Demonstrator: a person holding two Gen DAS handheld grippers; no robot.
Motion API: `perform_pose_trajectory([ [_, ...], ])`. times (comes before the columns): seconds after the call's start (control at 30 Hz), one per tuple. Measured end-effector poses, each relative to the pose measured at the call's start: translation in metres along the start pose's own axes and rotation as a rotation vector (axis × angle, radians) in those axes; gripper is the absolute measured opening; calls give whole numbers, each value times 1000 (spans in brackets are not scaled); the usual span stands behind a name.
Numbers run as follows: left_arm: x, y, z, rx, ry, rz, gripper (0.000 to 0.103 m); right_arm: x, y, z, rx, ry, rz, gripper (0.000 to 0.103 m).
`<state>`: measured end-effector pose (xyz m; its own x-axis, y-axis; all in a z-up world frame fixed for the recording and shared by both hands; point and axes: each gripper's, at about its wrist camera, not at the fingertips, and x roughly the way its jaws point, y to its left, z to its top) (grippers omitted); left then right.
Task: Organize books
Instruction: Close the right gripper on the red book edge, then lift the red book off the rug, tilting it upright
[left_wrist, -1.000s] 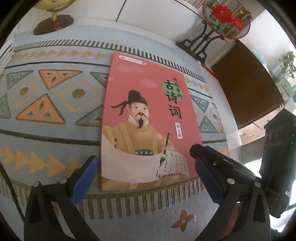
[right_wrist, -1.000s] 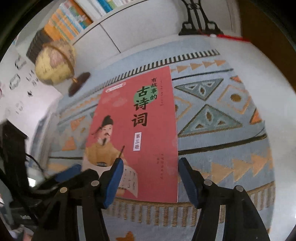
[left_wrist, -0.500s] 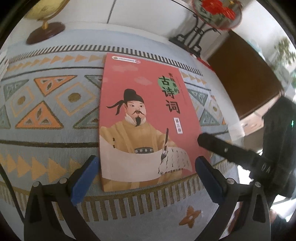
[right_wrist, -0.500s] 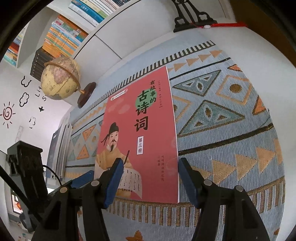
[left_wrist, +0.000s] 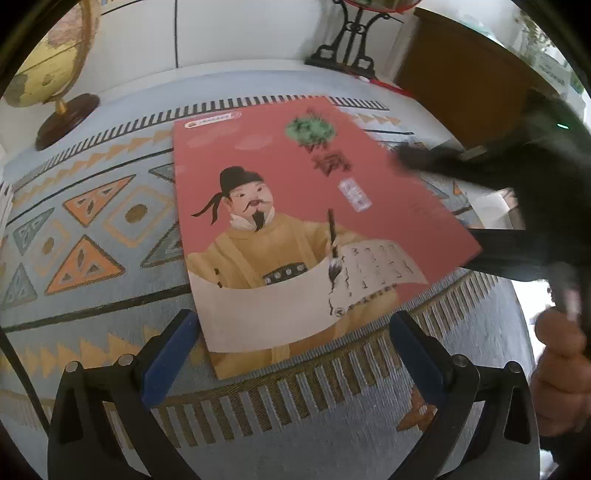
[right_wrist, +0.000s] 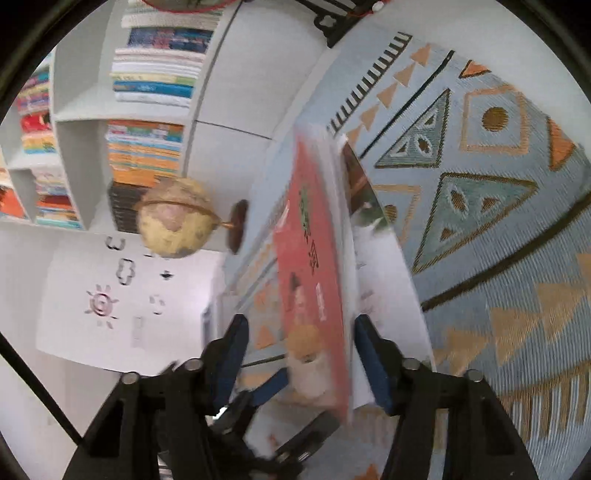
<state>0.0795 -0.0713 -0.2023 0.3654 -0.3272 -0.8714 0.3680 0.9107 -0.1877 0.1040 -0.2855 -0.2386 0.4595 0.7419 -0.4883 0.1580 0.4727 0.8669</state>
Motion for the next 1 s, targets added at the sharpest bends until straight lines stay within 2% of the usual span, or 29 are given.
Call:
perform_pose_trajectory([
  [0.07, -1, -2, 0, 16, 3, 0, 102, 18, -4, 0, -16, 29, -65, 36],
  [0.1, -2, -2, 0, 21, 4, -2, 102, 23, -3, -1, -43, 33, -76, 23],
  [0.13, -2, -3, 0, 23, 4, -5, 102, 28, 0, -1, -69, 53, -93, 21],
  [0.33, -8, 2, -1, -25, 14, -55, 102, 18, 47, -6, -238, 52, -56, 18],
  [0.47, -15, 16, -3, -95, 8, -106, 102, 44, 42, -8, -303, 90, -223, 18],
  [0.53, -17, 20, -4, -118, 6, -136, 102, 52, 39, -9, -311, 101, -249, 17],
  [0.63, -19, 26, -6, -149, -1, -173, 102, 48, 34, -6, -253, 108, -184, 17],
  [0.77, -21, 39, -6, -230, 1, -242, 102, 32, 15, 5, 5, 125, 109, 16],
  [0.8, -21, 41, -6, -264, -1, -268, 102, 29, 12, 6, 39, 117, 137, 16],
  [0.87, -20, 48, -5, -319, -8, -298, 102, 26, 10, 6, 25, 113, 105, 16],
  [0.93, -22, 52, -4, -346, -32, -313, 102, 28, 7, 6, -16, 127, 2, 16],
  [1.0, -22, 54, -4, -359, -54, -372, 102, 33, 0, 5, 0, 144, -13, 16],
])
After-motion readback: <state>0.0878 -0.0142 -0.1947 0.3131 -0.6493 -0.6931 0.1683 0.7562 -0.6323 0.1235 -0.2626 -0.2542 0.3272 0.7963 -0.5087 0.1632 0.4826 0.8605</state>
